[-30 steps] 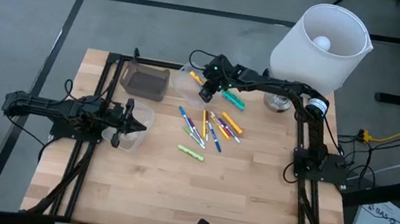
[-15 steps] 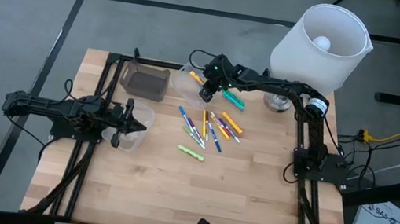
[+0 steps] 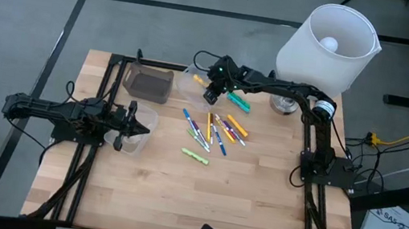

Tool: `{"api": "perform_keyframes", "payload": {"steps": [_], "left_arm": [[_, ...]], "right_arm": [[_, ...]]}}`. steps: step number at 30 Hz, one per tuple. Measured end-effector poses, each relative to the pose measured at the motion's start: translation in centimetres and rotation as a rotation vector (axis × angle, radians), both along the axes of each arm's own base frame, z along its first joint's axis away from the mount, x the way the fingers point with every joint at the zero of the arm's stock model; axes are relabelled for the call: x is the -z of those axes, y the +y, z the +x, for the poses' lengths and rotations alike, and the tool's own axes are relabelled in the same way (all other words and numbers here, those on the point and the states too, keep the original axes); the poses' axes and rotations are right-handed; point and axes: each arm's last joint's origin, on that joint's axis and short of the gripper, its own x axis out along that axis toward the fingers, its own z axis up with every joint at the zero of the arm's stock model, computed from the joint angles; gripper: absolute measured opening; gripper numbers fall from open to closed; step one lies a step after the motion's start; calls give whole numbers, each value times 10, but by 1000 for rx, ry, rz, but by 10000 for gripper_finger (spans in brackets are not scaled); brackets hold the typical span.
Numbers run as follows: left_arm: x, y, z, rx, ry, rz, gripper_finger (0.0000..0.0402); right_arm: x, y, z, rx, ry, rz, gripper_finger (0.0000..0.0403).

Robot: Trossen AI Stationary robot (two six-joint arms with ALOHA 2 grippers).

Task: Pick & Place Markers
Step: Put the right yellow highlighter into the top transparent bin, then put the light green highlighter into the top transparent bin

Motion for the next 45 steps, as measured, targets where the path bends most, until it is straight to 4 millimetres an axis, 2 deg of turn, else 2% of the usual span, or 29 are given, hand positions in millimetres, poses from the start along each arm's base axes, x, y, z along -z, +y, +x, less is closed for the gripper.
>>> {"api": "perform_keyframes", "payload": {"steps": [8,12,15,22,29,45], "left_arm": [[0,0,0,0,0,0,6],[0,0,0,0,0,0,6],[0,0,0,0,0,0,6],[0,0,0,0,0,0,6],[0,0,0,0,0,0,6],[0,0,0,0,0,0,6]], "right_arm": [[-1,-1,0,22,5,-27,208],[-1,0,1,24,3,-28,230],[-6,0,3,23,-1,-28,233],[-34,0,8,18,10,-22,233],[-55,12,9,-5,-26,-36,233],[-72,45,16,-65,-67,-39,233]]}}
